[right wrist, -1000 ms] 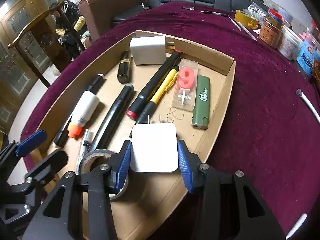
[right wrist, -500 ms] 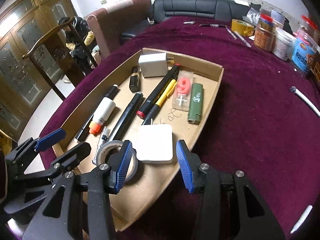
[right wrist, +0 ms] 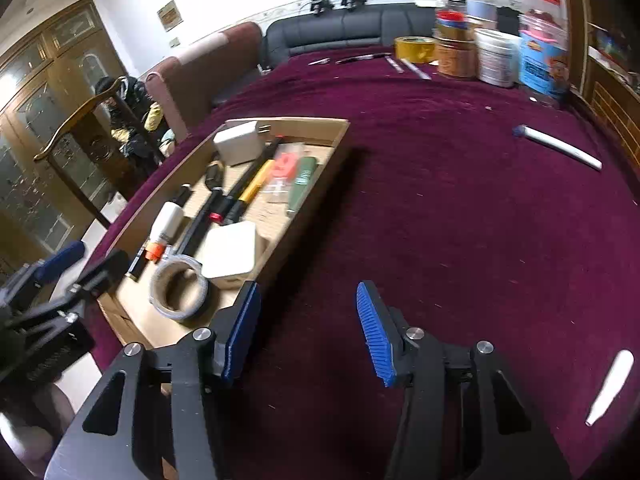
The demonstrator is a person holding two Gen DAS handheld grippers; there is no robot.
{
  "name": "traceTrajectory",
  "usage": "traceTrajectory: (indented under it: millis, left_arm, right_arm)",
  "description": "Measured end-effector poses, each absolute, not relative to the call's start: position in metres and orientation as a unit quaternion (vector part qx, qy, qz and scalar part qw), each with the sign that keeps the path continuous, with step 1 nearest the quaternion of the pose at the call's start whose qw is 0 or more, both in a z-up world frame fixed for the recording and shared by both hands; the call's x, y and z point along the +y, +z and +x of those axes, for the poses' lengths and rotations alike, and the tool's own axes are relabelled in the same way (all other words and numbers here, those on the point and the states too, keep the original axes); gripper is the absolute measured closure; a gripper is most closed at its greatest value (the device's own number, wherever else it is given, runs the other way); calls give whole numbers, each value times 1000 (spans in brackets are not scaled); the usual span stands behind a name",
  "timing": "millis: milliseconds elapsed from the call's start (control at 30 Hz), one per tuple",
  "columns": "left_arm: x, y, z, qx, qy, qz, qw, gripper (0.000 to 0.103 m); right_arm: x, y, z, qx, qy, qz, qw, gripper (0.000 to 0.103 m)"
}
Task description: Organize rigid objects
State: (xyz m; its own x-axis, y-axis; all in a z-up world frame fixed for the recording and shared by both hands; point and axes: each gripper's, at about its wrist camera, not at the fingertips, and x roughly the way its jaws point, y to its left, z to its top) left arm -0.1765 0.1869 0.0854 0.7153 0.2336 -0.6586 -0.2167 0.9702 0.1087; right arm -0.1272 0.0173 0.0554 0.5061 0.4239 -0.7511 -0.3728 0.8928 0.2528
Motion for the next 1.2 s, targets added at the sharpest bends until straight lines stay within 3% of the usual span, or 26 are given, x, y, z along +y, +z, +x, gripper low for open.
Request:
traceTrajectory:
  millis: [833, 967, 1067, 1100, 1133, 1200]
  left_arm:
    - [105, 90, -171, 355, 120, 96, 922, 23]
    - [108, 104, -182, 311, 123, 72, 940, 23]
    - [116, 127, -205, 228, 138, 41, 963, 21]
    - [120, 137, -218, 187, 145, 29, 971, 6]
    - [122, 145, -229, 150, 149, 20, 977, 1]
    - [129, 156, -244, 97, 163, 7, 982, 1]
  right_arm:
    - [-37, 46, -148, 408, 207, 25, 889, 39]
    - [-39, 48, -151, 403, 205, 24, 892, 39]
    - [-40, 52, -155, 389, 203, 24, 898, 39]
    - [-40, 54, -158, 380, 203, 24, 902, 39]
    - [-41, 57, -160, 370, 201, 24, 907, 39]
    - [-41, 66, -168, 339, 195, 21, 920, 39]
